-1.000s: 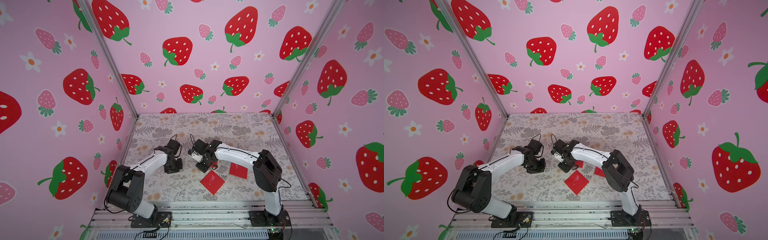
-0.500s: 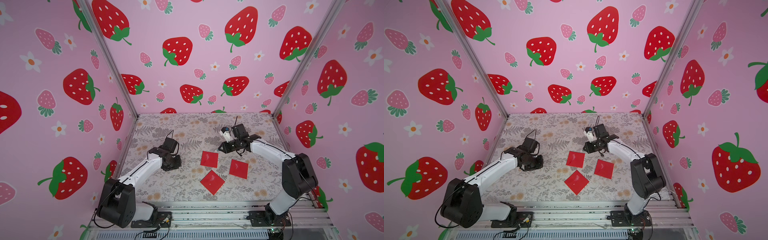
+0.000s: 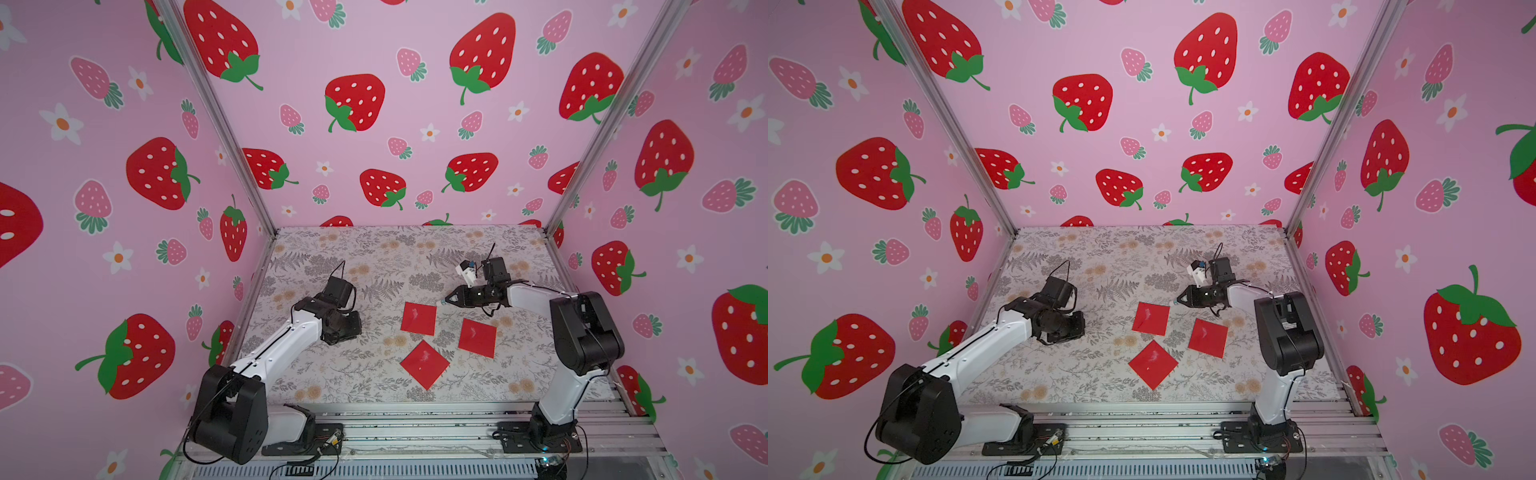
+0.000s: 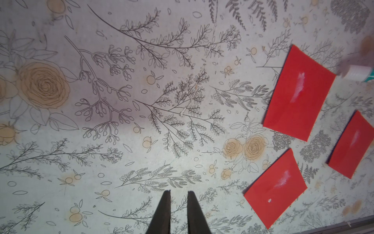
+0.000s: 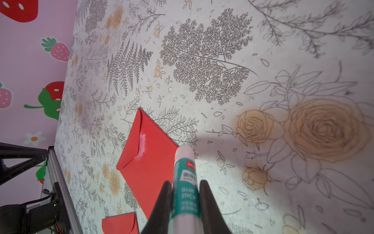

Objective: Seal the envelope with a glue stick
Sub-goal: Place the glue stick at the center of the board.

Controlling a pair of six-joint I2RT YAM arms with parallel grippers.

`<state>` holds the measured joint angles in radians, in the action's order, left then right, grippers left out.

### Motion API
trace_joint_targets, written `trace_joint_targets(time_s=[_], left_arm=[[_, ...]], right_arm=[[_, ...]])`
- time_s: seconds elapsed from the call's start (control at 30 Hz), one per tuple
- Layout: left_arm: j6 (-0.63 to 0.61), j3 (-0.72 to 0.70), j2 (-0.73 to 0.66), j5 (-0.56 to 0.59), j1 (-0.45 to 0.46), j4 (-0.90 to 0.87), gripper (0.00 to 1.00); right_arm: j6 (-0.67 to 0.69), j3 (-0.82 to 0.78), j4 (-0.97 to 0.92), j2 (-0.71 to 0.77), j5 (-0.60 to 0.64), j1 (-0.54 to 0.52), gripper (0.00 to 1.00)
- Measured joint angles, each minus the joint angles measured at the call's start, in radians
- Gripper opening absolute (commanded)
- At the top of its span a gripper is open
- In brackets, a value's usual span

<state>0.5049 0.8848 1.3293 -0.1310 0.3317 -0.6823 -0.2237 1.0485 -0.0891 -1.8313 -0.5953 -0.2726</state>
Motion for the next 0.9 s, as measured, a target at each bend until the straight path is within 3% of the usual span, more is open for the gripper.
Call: trace_joint_targets(time_s=[0.5, 0.7, 0.77, 0.9], left_arm=[[-0.001, 0.000, 0.001, 0.035, 0.000, -0.006, 0.17], [-0.009, 0.001, 0.008, 0.084, 0.000, -0.015, 0.21], [-0.014, 0.001, 0.009, 0.113, 0.000, -0.011, 0.27], [-0.037, 0.000, 0.008, 0.203, 0.000, 0.024, 0.56]], right_arm=[[-0.005, -0.037, 0.024, -0.005, 0.042, 0.078, 0.49], [-0.001, -0.040, 0.010, 0.012, 0.078, 0.100, 0.53], [-0.002, -0.051, 0.010, 0.038, 0.093, 0.105, 0.60], [-0.005, -0.078, 0.003, 0.127, 0.129, 0.117, 0.76]])
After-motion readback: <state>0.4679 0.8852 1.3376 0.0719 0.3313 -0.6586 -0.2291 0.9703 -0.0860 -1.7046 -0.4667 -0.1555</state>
